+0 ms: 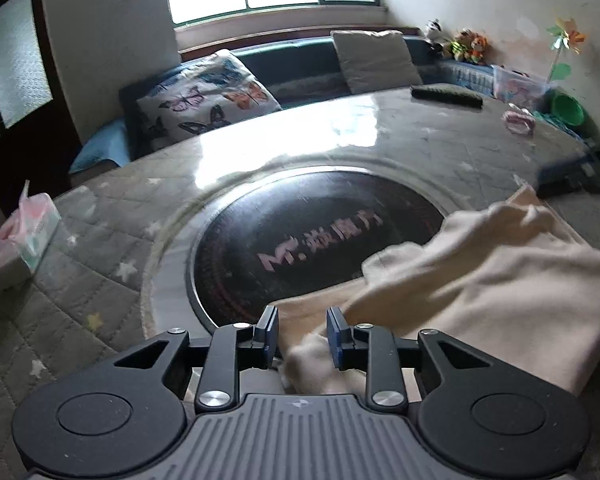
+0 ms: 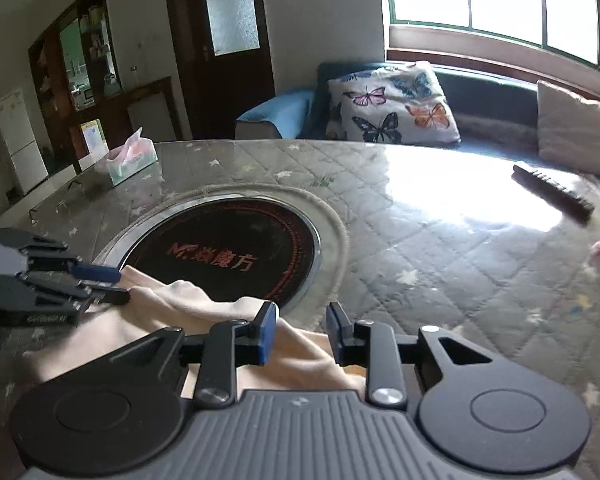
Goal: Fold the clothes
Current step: 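Fold the hem over toward the collar with the left gripper and release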
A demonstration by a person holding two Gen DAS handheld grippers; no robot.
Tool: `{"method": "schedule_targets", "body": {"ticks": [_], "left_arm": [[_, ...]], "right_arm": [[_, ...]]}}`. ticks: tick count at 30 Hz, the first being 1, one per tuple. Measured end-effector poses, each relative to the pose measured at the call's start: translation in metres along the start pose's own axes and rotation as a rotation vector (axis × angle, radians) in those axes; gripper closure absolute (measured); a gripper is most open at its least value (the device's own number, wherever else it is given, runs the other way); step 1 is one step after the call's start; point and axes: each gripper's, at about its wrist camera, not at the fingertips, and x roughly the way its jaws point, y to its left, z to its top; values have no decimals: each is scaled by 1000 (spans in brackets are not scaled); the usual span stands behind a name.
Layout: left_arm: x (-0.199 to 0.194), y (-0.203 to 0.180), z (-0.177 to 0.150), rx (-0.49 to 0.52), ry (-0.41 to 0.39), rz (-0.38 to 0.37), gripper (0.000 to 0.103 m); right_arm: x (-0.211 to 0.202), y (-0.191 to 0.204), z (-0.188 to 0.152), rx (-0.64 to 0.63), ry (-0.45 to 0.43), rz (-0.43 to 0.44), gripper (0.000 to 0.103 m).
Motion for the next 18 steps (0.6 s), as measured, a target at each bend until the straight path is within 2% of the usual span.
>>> {"method": "schedule_targets", "body": {"ticks": [3, 4, 6, 8, 14, 18], "left_arm": [[-9, -1, 8, -10, -34, -2, 75], [-11, -2, 11, -10, -41, -10, 78], [-16, -7, 15, -6, -52, -45, 85], [-18, -16, 16, 11, -49, -94, 87], [0, -42, 17, 78, 5, -177, 88], [20, -46, 21, 79, 35, -173, 88]], "right_arm": [[-3, 7, -5, -17, 35, 39, 81], [-1, 8, -8, -22, 49, 47, 86], [7, 9, -11, -21, 64, 48, 86], [19, 4, -12, 8, 72, 37, 87], [35, -9, -8, 87, 80, 10, 91], [29, 2, 0, 53, 52, 42, 90]]}}
